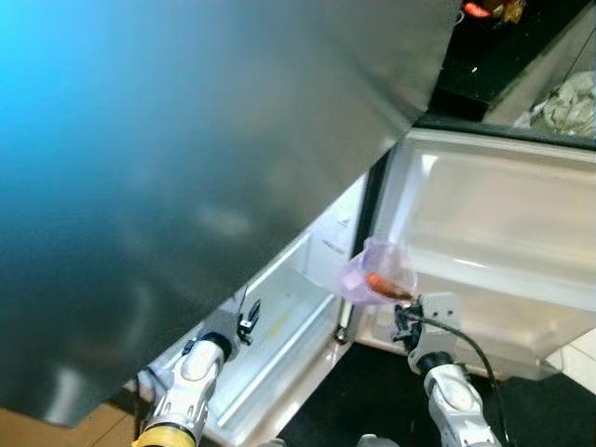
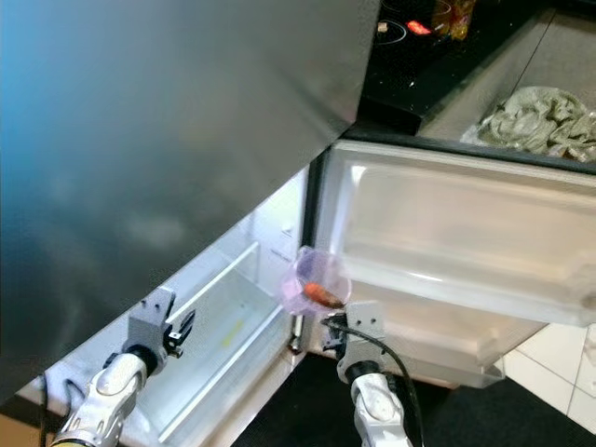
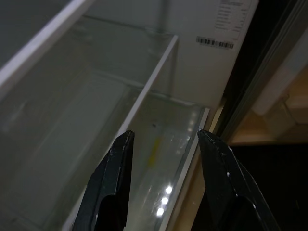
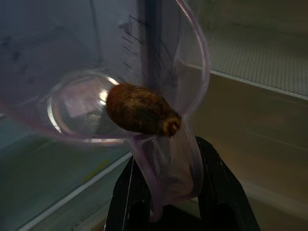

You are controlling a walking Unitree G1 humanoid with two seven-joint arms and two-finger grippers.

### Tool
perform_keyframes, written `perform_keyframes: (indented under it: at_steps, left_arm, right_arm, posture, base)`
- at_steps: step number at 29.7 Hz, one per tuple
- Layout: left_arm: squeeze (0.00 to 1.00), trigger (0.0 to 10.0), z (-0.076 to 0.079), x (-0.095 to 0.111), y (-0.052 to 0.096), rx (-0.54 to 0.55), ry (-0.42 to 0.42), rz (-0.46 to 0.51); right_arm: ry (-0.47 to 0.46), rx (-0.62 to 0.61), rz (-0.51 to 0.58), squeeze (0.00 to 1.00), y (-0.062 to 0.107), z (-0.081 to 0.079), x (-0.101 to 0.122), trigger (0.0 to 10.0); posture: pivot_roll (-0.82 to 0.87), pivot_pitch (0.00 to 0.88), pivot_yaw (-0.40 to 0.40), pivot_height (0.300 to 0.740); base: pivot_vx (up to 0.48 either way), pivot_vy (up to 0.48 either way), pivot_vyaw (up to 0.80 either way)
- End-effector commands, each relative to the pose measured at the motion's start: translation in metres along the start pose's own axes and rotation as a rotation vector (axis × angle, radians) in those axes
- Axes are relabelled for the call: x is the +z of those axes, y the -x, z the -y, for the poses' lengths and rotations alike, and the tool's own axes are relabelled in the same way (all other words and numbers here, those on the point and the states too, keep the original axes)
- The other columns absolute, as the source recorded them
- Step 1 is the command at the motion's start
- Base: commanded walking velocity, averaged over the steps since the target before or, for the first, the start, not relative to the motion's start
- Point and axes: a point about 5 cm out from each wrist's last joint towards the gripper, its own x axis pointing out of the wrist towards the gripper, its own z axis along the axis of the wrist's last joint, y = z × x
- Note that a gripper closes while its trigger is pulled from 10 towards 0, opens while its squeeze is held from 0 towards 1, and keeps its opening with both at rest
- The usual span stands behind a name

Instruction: Restocking fridge

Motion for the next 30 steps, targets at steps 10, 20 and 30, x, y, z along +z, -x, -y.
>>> perform_keyframes:
  at_steps: [10,20,30]
  left_arm:
    - [0.0,10.0,-0.005,-0.006,0.003,0.016,-0.002,-0.021]
    - [0.0,10.0,-0.005,-0.005,0.004,0.022,0.011,-0.014]
    - [0.0,10.0,-0.006,-0.005,0.004,0.029,0.031,-0.008]
  right_arm:
    - [-0.024,-0.055,0.016,0.0,0.0,0.011,0.003,10.0]
    - [-0.026,-0.044,0.017,0.0,0.0,0.01,0.003,10.0]
    - [-0.045,0.02,0.014,0.0,0.001,0.002,0.002,10.0]
  posture:
    - [-0.06,0.13,0.012,0.74]
    - [-0.06,0.132,0.012,0.74]
    - [-0.06,0.134,0.011,0.74]
  base:
    - [0.296,-0.375,0.0]
    - [0.234,-0.293,0.0]
    - [0.0,0.0,0.0]
